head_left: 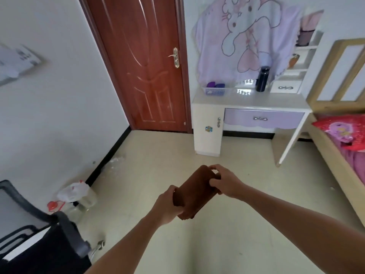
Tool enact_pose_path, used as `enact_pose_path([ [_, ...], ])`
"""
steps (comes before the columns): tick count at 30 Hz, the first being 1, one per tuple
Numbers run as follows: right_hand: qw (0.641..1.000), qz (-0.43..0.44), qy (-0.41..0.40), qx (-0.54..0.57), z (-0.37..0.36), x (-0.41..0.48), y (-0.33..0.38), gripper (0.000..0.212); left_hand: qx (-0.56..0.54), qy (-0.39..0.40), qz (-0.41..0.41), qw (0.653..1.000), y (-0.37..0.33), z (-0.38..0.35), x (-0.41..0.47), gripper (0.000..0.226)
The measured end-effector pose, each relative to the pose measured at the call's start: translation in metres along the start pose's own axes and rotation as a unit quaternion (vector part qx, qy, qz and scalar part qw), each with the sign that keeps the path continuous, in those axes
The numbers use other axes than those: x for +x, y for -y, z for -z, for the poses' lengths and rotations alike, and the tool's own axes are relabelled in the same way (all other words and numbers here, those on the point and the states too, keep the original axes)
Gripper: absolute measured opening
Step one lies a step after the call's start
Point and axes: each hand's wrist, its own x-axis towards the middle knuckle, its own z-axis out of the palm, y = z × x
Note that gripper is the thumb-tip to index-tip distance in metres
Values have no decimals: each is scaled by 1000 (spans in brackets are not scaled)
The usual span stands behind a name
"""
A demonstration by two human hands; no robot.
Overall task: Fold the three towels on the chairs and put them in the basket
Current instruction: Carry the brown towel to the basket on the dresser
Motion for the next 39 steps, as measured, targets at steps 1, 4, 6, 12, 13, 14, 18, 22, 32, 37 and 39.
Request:
enact_pose_path([
  [1, 1000, -9, -16, 13, 17, 21, -4, 48, -9, 6, -11, 1000, -12, 1, 30, 44],
  [4, 998, -32, -47, 37, 49, 69, -15, 46, -9, 27, -39, 999, -34, 1, 96, 47],
  [6, 995, -51, -71, 54, 77, 120, -21, 44, -23, 44, -57, 997, -52, 3, 161, 49],
  [12, 979, -97, -141, 107, 158, 261, -14, 36, -53, 73, -99, 991, -110, 27, 323, 51],
  [13, 976, -101, -153, 114, 169, 278, -10, 33, -51, 79, -104, 990, -121, 33, 344, 51],
  [14, 973, -98, -166, 127, 185, 302, -7, 29, -51, 89, -112, 989, -135, 40, 373, 51],
  [18, 959, -107, -213, 156, 231, 359, 0, 18, -47, 99, -120, 987, -180, 55, 450, 52],
  [22, 950, -114, -236, 169, 288, 439, -10, 15, -62, 110, -124, 984, -222, 53, 544, 52],
  [32, 954, -113, -192, 201, 440, 663, -53, 17, -105, 111, -69, 986, -322, 28, 773, 50],
  [37, 965, -104, -181, 156, 486, 760, -50, 20, -172, 88, -4, 981, -355, 33, 852, 42],
  [39, 970, -105, -172, 138, 497, 801, -52, 24, -196, 87, 14, 977, -362, 36, 886, 42],
])
